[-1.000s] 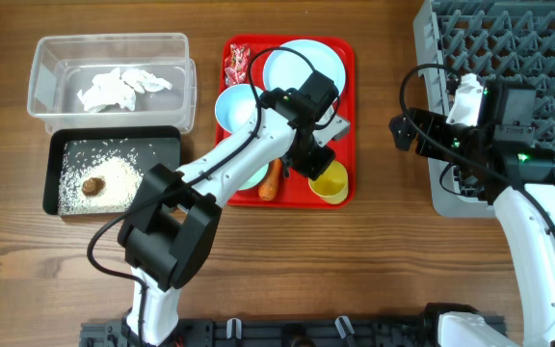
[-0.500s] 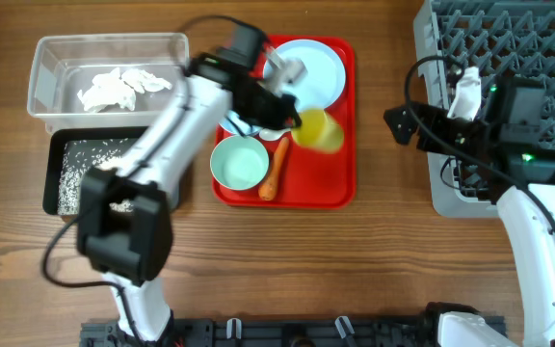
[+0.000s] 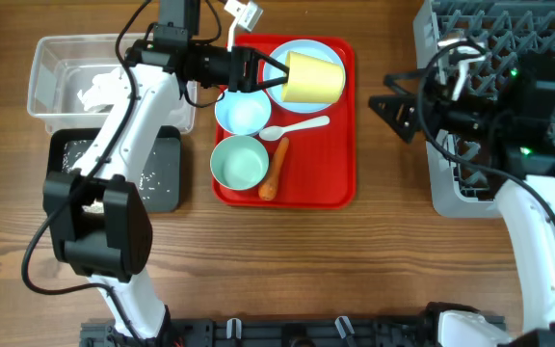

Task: Sort waste into correct bins and load items into the dishwasher rack
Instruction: 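Hand the yellow cup from the left gripper to the right gripper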

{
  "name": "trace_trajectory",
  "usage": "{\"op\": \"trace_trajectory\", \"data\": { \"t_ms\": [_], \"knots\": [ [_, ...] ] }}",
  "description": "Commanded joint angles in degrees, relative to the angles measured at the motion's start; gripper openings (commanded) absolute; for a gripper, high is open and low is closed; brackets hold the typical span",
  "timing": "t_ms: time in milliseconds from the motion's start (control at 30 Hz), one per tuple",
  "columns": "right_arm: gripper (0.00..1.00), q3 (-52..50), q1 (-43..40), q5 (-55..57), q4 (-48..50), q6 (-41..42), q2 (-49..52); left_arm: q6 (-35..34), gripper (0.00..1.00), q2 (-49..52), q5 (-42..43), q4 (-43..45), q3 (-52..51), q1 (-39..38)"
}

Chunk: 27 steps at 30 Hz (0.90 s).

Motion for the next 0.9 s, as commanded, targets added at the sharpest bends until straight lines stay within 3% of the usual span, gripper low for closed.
{"op": "trace_trajectory", "data": {
  "t_ms": [0,567,733,867],
  "knots": [
    [1.00,0.2,1.9,-9.4,3.2,-0.6,3.4,0.1,0.04,-1.5,5.2,1.0,0.8,-1.2],
    [0.99,0.2,6.7,-9.3,12.1,2.5,6.2,0.1,0.04,-1.4,3.4,3.7,0.8,-7.1],
    [0.90,0.2,7.5,-9.3,12.5,2.9,6.2,0.1,0.04,-1.4,3.4,4.1,0.8,-7.2],
    [0.89,0.2,7.6,-9.4,12.5,3.8,6.2,0.1,0.04,-1.4,3.4,5.0,0.8,-7.2]
  ]
}}
